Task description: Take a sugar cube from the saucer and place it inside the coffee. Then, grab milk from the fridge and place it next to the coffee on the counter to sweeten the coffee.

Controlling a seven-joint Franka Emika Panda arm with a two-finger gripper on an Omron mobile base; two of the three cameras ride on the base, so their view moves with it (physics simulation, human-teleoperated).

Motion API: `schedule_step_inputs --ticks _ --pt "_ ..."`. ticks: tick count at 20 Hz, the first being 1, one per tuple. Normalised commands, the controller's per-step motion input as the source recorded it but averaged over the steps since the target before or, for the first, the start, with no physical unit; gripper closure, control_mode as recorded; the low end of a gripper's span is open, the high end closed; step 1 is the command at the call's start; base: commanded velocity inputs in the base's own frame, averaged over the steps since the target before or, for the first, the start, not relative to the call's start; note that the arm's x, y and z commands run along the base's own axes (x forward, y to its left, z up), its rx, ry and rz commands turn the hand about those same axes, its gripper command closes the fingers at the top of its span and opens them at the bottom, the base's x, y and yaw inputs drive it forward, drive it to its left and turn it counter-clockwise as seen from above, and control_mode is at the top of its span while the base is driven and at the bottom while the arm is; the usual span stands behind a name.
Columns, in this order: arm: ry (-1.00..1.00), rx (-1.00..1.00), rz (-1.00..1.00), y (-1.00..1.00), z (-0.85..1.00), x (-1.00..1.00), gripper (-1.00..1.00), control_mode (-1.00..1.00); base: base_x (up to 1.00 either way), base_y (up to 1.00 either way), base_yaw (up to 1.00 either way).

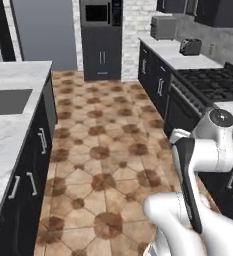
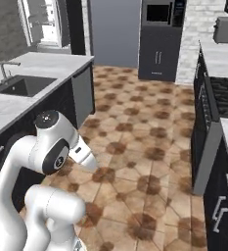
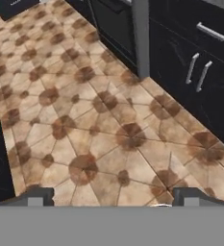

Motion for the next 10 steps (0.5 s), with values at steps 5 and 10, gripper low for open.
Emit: schedule_step_inputs --ticks 5,10 --pt "0.00 0.00 0.00 0.00 0.00 0.00 -1.00 1.00 1.00 0.30 0.40" --pt "0.00 0.00 0.00 0.00 0.00 0.00 -1.00 1.00 1.00 0.00 0.31"
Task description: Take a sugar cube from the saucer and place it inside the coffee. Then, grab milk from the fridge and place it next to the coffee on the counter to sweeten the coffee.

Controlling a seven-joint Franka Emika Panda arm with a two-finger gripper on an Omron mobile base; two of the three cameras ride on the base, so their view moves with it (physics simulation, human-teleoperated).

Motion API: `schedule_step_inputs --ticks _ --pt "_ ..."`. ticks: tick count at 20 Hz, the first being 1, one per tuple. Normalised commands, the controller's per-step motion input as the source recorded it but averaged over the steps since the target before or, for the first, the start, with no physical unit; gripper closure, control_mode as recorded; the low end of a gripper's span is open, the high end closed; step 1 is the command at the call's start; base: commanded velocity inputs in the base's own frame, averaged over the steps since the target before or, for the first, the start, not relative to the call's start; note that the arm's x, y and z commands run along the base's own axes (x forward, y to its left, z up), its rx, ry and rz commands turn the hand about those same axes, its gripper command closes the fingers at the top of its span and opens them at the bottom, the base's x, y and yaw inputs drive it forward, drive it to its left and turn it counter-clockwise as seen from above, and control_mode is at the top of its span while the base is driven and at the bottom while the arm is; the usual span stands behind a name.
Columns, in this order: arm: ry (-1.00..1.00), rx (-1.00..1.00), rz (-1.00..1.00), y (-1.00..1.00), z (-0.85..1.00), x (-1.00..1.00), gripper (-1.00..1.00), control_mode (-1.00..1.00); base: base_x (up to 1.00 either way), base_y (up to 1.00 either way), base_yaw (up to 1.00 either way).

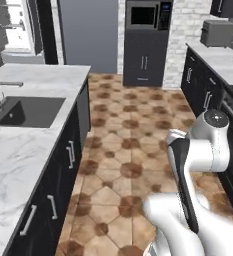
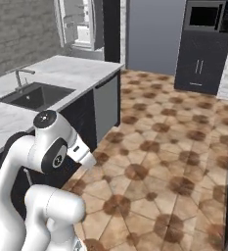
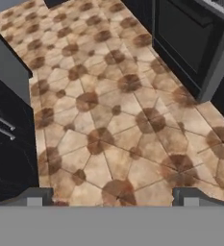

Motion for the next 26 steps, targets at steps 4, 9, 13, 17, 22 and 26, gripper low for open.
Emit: schedule_step_inputs --ticks 4,9,13,17,22,26 --pt "0.00 0.00 0.00 0.00 0.00 0.00 -1.00 1.00 1.00 -0.30 0.21" --pt "0.00 0.00 0.00 0.00 0.00 0.00 -1.00 1.00 1.00 -0.45 0.16" --pt "0.00 0.00 0.00 0.00 0.00 0.00 -1.00 1.00 1.00 -0.45 0.14" --pt "0.00 0.00 0.00 0.00 0.00 0.00 -1.00 1.00 1.00 -0.46 0.13" --pt "0.00 0.00 0.00 0.00 0.00 0.00 -1.00 1.00 1.00 -0.48 0.12" --pt "0.00 0.00 0.00 0.00 0.00 0.00 -1.00 1.00 1.00 -0.60 0.08"
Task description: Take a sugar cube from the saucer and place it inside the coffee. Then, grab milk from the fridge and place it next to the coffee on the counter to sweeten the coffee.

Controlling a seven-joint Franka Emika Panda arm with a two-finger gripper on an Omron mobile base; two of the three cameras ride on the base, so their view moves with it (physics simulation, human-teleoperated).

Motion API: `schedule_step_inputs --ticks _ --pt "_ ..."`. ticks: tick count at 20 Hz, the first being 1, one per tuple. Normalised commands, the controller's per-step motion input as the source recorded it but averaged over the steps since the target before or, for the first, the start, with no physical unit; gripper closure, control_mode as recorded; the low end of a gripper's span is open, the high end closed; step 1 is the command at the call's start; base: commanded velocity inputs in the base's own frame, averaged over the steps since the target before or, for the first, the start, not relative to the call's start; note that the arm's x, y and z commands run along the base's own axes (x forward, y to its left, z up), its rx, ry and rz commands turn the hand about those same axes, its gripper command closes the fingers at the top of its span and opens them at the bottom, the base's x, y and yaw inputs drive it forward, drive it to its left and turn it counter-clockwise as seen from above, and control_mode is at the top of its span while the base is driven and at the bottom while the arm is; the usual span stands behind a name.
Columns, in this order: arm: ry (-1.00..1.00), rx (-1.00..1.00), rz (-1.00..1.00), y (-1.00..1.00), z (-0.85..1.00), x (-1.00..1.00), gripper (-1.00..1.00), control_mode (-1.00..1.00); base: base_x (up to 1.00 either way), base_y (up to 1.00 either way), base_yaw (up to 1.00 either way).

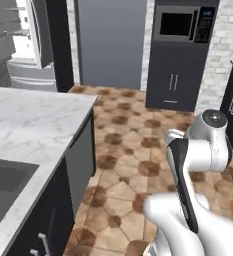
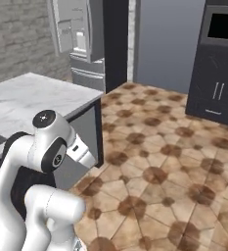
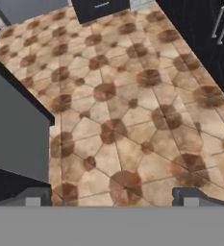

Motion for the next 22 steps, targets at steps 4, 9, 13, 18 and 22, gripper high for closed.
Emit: schedule_step_inputs --ticks 4,9,13,18,22 --pt "0.00 0.00 0.00 0.00 0.00 0.00 -1.00 1.00 1.00 -0.69 0.04" --pt "0.00 0.00 0.00 0.00 0.00 0.00 -1.00 1.00 1.00 -0.66 0.03" --pt "0.00 0.00 0.00 0.00 0.00 0.00 -1.00 1.00 1.00 -0.63 0.03" --pt "0.00 0.00 0.00 0.00 0.00 0.00 -1.00 1.00 1.00 -0.46 0.08" --pt "0.00 0.00 0.00 0.00 0.00 0.00 -1.00 1.00 1.00 -0.42 0.14"
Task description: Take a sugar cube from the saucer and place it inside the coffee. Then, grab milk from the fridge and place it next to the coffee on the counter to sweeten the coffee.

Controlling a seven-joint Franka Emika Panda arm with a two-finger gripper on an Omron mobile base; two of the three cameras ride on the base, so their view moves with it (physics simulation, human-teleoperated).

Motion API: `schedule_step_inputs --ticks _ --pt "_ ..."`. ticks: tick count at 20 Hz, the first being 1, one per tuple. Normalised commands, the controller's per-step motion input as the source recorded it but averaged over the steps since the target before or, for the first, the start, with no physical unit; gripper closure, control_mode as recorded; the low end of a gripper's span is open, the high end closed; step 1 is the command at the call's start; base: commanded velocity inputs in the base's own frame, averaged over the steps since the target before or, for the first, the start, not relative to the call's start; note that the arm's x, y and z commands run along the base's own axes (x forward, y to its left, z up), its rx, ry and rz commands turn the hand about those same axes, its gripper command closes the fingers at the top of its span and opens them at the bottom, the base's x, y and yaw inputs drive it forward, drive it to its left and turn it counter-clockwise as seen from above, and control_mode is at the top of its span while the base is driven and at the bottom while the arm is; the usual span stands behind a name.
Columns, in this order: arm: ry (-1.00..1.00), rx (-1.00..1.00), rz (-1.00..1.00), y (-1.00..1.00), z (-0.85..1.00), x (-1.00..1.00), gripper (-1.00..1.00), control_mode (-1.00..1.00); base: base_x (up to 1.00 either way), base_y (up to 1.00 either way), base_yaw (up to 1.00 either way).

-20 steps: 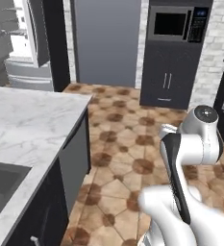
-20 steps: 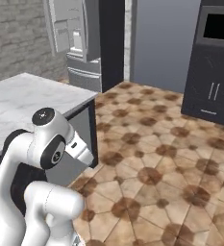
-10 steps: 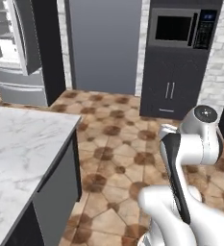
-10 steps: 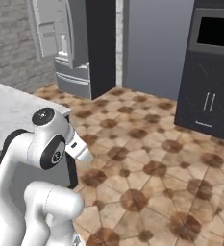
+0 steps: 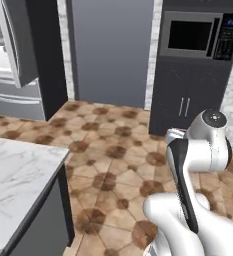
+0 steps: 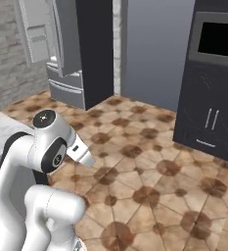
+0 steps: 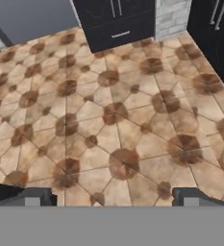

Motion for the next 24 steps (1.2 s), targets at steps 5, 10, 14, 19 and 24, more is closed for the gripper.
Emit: schedule_step_inputs --ticks 5,10,14,19,24 --pt "0.00 0.00 0.00 0.00 0.00 0.00 -1.00 1.00 1.00 -0.31 0.20" --pt "0.00 0.00 0.00 0.00 0.00 0.00 -1.00 1.00 1.00 -0.19 0.27" --pt "0.00 0.00 0.00 0.00 0.00 0.00 -1.00 1.00 1.00 -0.06 0.33" --pt "0.00 0.00 0.00 0.00 0.00 0.00 -1.00 1.00 1.00 0.00 0.32" --pt "0.00 0.00 0.00 0.00 0.00 0.00 -1.00 1.00 1.00 0.00 0.29"
